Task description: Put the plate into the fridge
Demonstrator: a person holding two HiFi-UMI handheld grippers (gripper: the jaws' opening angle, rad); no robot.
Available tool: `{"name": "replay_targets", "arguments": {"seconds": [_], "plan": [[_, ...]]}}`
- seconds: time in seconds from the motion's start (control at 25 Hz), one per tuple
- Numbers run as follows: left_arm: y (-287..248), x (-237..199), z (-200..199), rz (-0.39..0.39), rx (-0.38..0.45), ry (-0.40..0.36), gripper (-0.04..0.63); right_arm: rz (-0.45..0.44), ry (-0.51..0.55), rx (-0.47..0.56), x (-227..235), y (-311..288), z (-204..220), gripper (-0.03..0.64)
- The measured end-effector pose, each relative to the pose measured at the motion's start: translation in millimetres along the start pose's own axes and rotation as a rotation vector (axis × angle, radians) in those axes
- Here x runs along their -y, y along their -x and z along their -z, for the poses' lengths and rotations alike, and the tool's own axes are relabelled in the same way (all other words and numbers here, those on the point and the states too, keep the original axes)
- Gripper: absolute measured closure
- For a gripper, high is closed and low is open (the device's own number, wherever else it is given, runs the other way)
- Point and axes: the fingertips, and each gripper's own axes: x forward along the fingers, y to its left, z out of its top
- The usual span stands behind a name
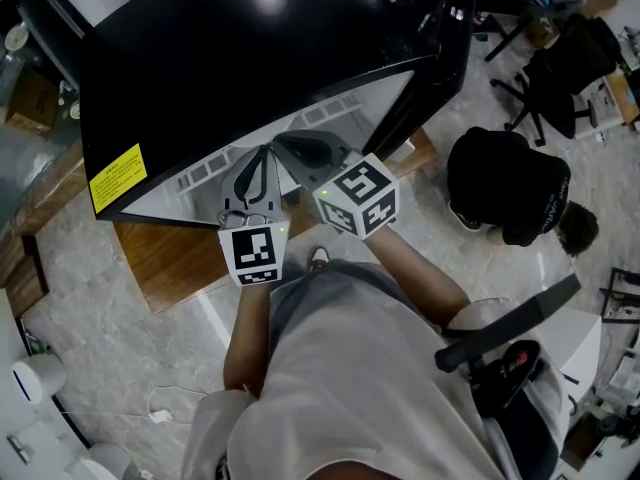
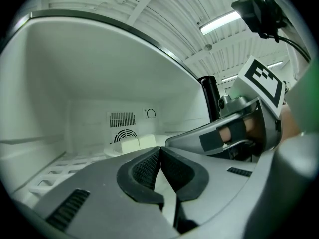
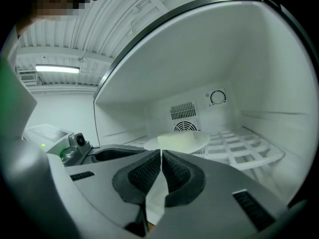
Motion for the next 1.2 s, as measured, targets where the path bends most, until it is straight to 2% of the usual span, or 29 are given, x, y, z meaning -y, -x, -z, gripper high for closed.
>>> {"name": "replay_targets", "arguments": {"seconds": [0.2, 0.4, 0.6, 1.2], "plan": [[4.8, 2.4, 1.3, 0.000, -0.002, 0.026, 0.575, 0.006, 0.025, 0.003, -3.7, 3.7, -0.8, 0.592], [14.2, 12.0, 7.2, 0.012, -0.006, 0.056, 0.575, 0.053, 0.061, -0.002, -1.3, 13.3, 1.6, 0.598], [18.2, 18.9, 11.5, 0.033, -0.011, 0.132, 0.575, 0.085, 0.075, -0.022, 1.2, 21.5, 9.6, 0.598], [23.9, 32.0, 28.2, 0.064, -0.041, 0.175, 0.575, 0.085, 0.058, -0.046, -7.7, 34.0, 32.3, 0.600]]}}
